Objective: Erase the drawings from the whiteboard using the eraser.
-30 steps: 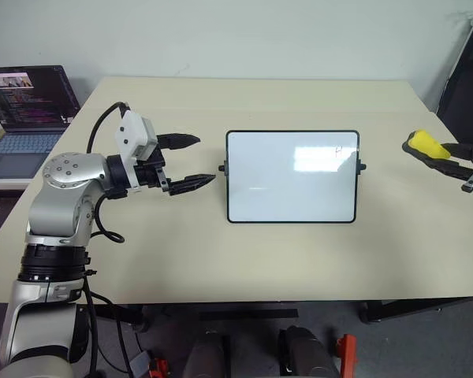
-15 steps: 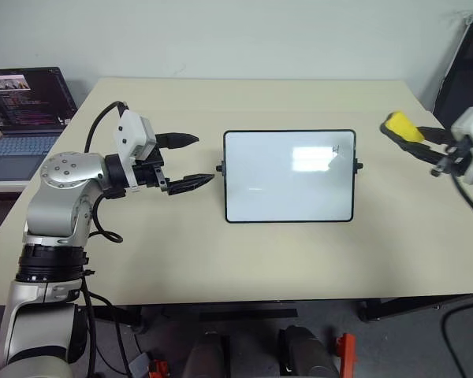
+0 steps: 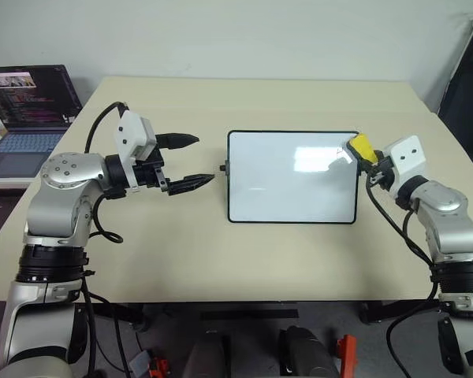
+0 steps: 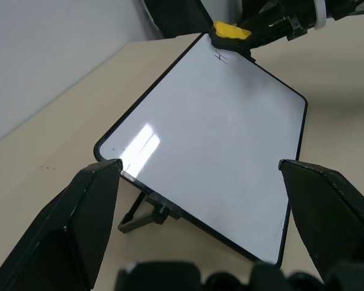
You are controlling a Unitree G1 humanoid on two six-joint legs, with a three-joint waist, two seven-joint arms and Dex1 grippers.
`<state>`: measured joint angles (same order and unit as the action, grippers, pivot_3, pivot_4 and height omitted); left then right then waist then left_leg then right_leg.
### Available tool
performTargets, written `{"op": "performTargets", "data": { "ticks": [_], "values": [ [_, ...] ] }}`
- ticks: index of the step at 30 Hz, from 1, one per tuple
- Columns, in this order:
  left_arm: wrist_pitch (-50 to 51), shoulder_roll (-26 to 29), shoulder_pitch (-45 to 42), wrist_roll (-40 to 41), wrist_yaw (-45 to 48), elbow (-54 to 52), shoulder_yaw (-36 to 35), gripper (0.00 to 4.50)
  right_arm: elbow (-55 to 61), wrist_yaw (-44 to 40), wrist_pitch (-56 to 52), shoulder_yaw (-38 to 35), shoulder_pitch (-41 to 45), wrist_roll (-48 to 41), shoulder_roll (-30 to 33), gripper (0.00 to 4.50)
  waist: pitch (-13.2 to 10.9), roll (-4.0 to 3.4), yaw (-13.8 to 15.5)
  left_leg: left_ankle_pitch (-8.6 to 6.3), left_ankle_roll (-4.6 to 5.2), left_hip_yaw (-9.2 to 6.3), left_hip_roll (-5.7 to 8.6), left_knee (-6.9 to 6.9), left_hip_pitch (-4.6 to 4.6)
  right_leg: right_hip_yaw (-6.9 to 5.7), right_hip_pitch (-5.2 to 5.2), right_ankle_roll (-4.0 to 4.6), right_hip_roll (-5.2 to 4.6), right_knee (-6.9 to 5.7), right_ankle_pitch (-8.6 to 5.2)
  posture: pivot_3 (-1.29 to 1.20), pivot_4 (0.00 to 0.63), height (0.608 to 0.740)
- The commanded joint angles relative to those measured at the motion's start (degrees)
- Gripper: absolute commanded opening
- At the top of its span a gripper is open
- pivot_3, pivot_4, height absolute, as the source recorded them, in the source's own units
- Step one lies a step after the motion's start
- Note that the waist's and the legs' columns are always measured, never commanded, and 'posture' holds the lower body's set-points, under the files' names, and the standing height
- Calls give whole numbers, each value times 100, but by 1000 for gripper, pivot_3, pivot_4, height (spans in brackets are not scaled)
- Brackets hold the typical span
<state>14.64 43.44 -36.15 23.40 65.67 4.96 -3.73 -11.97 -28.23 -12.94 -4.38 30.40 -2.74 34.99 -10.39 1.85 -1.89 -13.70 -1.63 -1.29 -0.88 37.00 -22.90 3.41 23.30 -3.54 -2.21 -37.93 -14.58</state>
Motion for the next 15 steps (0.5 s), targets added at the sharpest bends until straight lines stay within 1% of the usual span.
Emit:
{"op": "performTargets", "data": {
  "ticks": [1,6,11,15],
  "values": [
    [-17,3,-75,29,-15,-171,-61,4500,-122,-26,85,259,-110,225,-83,967,1,1,-8,0,0,0,0,0,4,0,-1,0,0,-3,0,0,150,740],
    [11,9,-76,55,-4,-196,-82,4500,-88,-295,-74,489,-198,234,-152,967,9,13,-79,0,0,0,-2,0,13,1,-8,2,3,-6,1,0,150,740],
    [30,0,-78,77,-6,-216,-95,4500,489,-980,-331,836,-453,76,-125,967,20,31,-154,0,0,-2,-5,1,19,2,-12,4,7,-8,3,0,150,740],
    [35,-7,-76,80,-2,-225,-92,4500,587,-910,-471,693,-379,79,-114,967,20,31,-172,1,1,3,-4,2,23,11,-12,1,8,-10,8,0,150,740]
  ]
}}
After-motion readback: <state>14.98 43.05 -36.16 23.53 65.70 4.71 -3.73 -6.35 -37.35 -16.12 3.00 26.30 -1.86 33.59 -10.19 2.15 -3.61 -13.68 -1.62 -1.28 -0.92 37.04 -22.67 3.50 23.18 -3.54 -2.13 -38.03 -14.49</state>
